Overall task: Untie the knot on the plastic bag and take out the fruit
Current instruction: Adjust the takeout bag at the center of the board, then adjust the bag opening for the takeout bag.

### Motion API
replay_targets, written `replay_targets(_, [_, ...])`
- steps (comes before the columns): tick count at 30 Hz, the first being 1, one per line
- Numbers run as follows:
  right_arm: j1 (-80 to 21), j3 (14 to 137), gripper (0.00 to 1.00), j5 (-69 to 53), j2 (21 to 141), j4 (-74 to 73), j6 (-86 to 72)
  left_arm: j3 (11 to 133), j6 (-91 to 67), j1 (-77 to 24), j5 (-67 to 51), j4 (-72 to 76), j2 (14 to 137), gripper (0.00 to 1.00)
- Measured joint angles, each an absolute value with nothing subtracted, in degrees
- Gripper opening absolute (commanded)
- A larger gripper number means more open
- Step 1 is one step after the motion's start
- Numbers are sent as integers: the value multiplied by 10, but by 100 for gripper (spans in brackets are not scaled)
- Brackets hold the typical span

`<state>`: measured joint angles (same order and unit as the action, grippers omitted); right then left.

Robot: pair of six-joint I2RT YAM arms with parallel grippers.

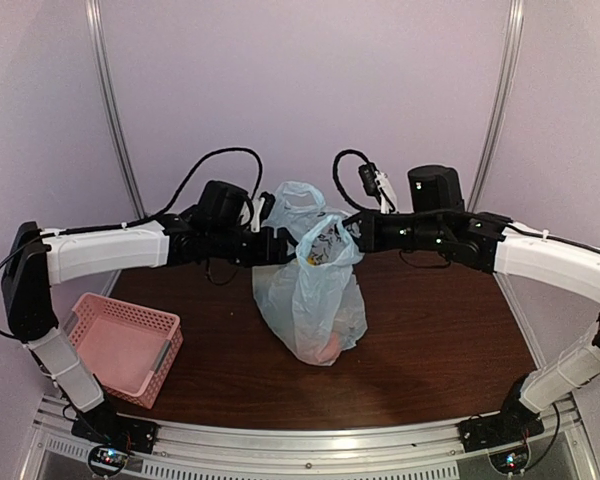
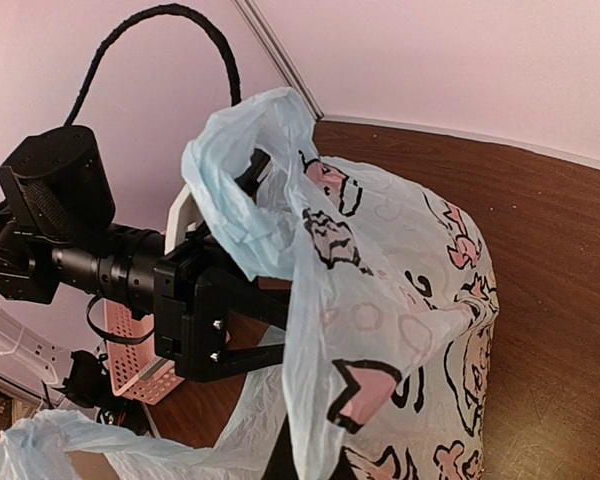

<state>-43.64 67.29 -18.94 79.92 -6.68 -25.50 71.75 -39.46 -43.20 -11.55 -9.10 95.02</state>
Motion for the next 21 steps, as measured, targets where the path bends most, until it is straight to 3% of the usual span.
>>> replay_targets(4, [-436,671,0,-178,799,-68,-252,719,-388,-433,-113,-118,957,62])
replay_targets(14, [-437,677,0,-108,812,-96,-253,681,-358,-440,-116,-165,931,4])
replay_targets(21, [-432,680,0,-46,810,-104,-269,660,-345,-439,-83,-184,890,0])
